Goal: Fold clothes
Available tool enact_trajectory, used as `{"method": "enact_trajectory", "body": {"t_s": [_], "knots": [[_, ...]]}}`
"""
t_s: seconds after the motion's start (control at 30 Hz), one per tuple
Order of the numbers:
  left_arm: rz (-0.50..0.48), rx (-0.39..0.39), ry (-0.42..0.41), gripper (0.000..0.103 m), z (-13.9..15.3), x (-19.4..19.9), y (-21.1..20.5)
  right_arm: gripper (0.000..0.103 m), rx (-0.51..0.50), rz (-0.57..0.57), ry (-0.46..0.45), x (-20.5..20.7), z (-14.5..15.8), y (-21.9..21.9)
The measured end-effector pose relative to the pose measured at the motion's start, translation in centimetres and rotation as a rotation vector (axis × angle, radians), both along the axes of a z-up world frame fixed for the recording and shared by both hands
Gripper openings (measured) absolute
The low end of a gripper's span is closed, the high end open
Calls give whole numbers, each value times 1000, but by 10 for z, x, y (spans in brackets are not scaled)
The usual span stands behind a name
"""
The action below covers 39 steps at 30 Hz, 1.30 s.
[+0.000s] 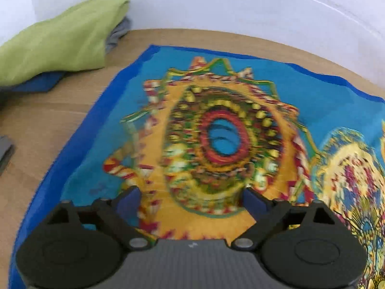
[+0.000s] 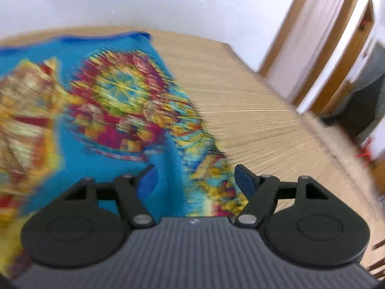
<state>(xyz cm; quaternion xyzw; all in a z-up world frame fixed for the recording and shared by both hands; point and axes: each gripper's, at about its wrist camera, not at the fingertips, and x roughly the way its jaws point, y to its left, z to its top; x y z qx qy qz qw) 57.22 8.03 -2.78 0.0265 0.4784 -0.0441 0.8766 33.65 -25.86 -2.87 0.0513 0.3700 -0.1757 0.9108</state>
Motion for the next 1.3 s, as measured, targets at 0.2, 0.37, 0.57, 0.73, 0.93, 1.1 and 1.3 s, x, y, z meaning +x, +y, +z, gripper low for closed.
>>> {"method": "enact_trajectory", "body": {"t_s": [0.2, 0.37, 0.57, 0.73, 0.93, 1.1, 1.3], "knots": [[-50, -66, 29, 79, 21, -56, 14, 72, 126, 127, -29, -9, 10, 53], [-71, 35, 11, 87, 10, -107, 37, 74, 6, 164, 27, -37, -6, 89], [-13, 31, -13, 92, 5, -131, 78, 80, -53, -330, 83, -133, 0, -30], [5, -20, 32, 80, 14, -155, 88, 74, -110, -535, 122, -180, 16, -68], [-150, -108, 75, 82, 25, -229, 61, 72, 259, -6, -36, -144, 29, 60], [-171, 30, 63, 86, 14, -273, 39, 75, 188, 26, -5, -165, 9, 65], [-94, 36, 72, 87, 16, -299, 46, 83, 65, -123, 9, -228, -7, 8]]}}
